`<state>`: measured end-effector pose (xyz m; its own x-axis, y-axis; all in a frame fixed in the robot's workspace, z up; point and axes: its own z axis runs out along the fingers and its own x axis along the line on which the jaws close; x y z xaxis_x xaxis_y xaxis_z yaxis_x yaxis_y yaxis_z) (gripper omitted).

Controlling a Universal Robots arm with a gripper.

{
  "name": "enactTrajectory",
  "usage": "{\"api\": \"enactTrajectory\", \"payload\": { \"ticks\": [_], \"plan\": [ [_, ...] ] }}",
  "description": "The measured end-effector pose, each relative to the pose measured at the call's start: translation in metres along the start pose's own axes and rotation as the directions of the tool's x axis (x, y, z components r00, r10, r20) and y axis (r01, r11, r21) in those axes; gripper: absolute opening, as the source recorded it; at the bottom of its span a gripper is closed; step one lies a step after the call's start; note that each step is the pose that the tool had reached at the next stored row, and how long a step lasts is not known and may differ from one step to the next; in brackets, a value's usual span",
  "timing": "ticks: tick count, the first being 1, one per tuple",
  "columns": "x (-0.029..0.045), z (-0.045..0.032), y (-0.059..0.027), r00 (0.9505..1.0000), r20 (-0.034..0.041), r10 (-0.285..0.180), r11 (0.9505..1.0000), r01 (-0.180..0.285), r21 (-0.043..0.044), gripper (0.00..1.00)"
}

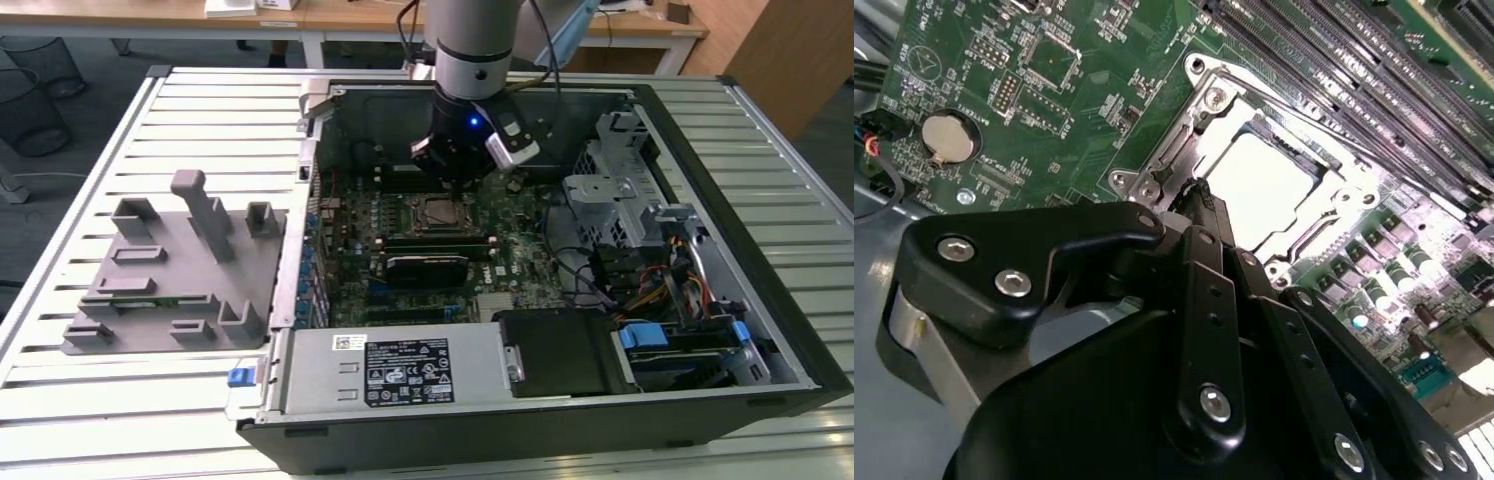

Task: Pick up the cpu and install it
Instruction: 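Install the second cpu locking lever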

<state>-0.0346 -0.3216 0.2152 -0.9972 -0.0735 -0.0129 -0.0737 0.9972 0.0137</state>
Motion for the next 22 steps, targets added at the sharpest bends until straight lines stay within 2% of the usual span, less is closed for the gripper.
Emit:
{"api": "enactTrajectory", "payload": {
  "ticks": [5, 9, 16, 17, 19, 20, 21, 22],
  "plan": [
    [-0.0002, -0.0142, 0.0001, 1.0, -0.0001, 0.0, 1.0, 0.0, 0.0001, 0.11],
    [0.0002, -0.0147, -0.0046, 1.0, -0.0001, 0.0, 1.0, 0.0, -0.0001, 0.11],
    [0.0017, -0.0149, -0.0261, 1.0, -0.0014, 0.0, 1.0, 0.0, -0.0004, 0.11],
    [0.0016, -0.0149, -0.0269, 1.0, -0.0043, 0.0, 1.0, 0.0, -0.0009, 0.11],
    [-0.0005, -0.0149, -0.0272, 0.9997, -0.0249, 0.0, 1.0, -0.001, -0.0043, 0.11],
    [-0.0016, -0.015, -0.0274, 0.9993, -0.0362, 0.0, 1.0, -0.001, -0.0093, 0.11],
    [-0.002, -0.015, -0.0278, 0.9991, -0.0431, 0.0, 0.9999, -0.001, -0.0158, 0.11],
    [-0.002, -0.0149, -0.029, 0.999, -0.0446, 0.0, 0.9998, -0.001, -0.0208, 0.11]
  ]
}}
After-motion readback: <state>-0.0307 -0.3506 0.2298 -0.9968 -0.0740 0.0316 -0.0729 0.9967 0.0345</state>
